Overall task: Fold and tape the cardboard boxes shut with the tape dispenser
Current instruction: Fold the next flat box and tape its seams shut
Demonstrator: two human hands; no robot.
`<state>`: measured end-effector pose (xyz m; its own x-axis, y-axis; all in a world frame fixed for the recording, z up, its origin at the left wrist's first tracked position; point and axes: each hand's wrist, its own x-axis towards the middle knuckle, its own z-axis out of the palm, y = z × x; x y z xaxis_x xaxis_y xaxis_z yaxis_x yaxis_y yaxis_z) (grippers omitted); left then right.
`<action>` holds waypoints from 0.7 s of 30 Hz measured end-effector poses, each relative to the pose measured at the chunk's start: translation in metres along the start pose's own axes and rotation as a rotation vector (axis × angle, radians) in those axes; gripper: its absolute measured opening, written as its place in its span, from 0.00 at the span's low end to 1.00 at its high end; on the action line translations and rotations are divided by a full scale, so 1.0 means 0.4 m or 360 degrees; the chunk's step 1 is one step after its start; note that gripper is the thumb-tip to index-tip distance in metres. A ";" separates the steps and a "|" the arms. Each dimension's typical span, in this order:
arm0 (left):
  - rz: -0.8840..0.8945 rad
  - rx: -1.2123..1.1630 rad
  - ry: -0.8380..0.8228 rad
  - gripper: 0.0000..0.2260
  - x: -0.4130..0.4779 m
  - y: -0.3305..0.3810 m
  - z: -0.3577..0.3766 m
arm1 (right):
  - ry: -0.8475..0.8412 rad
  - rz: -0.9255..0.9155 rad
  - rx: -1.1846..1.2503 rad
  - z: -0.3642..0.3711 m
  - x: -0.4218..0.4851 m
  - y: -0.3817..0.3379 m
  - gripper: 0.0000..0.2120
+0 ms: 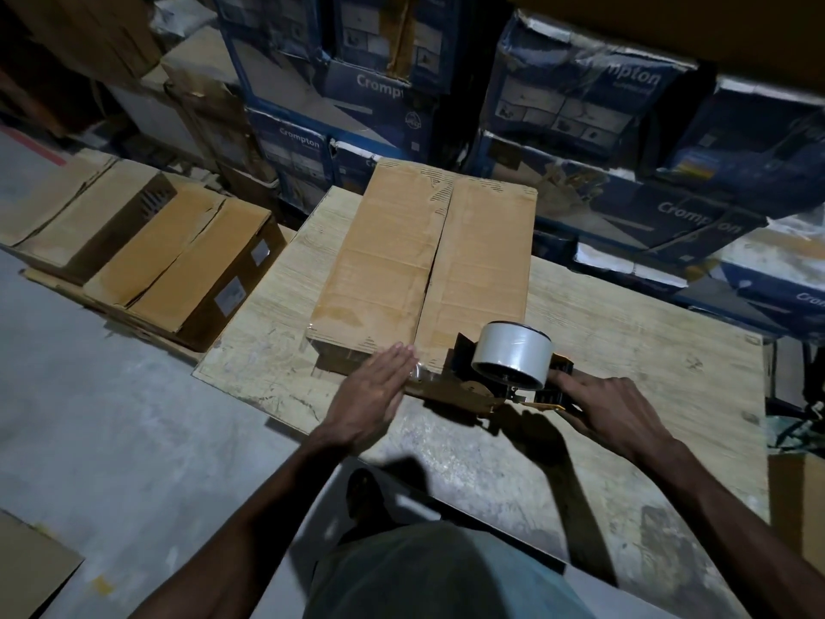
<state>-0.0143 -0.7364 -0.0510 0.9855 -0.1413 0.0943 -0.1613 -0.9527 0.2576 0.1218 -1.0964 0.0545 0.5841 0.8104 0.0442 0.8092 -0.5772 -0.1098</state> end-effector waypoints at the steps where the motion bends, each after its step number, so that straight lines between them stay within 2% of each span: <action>1: 0.0020 -0.0005 -0.0025 0.26 0.012 0.033 0.007 | 0.0009 -0.0002 0.0001 0.001 -0.001 0.001 0.23; 4: 0.0025 0.0075 0.0049 0.23 0.046 0.120 0.016 | 0.0028 -0.0028 -0.0006 0.001 -0.004 0.002 0.21; 7: 0.0052 0.0194 0.0141 0.20 0.073 0.161 0.015 | 0.0038 -0.0042 -0.0044 0.009 -0.008 0.005 0.25; 10: -0.0008 0.0162 0.0012 0.33 0.080 0.161 0.021 | -0.0012 -0.0018 -0.0059 0.017 -0.011 0.007 0.31; 12: -0.0034 0.0133 -0.0034 0.38 0.077 0.155 0.028 | -0.0034 -0.0011 -0.0069 0.020 -0.011 0.010 0.30; 14: -0.0026 0.0150 -0.0020 0.38 0.076 0.151 0.028 | -0.0039 -0.0006 -0.0064 0.015 -0.010 0.011 0.29; 17: -0.0003 0.0187 0.0040 0.37 0.079 0.146 0.026 | -0.0038 -0.0019 -0.0082 0.004 -0.006 0.007 0.32; 21: 0.0027 0.0145 0.0048 0.41 0.079 0.146 0.020 | -0.0051 -0.0022 -0.0115 -0.011 -0.017 0.010 0.33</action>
<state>0.0079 -0.7985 -0.0407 0.9804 -0.1505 0.1273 -0.1708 -0.9710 0.1674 0.1215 -1.1048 0.0582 0.5714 0.8206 0.0130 0.8203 -0.5707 -0.0372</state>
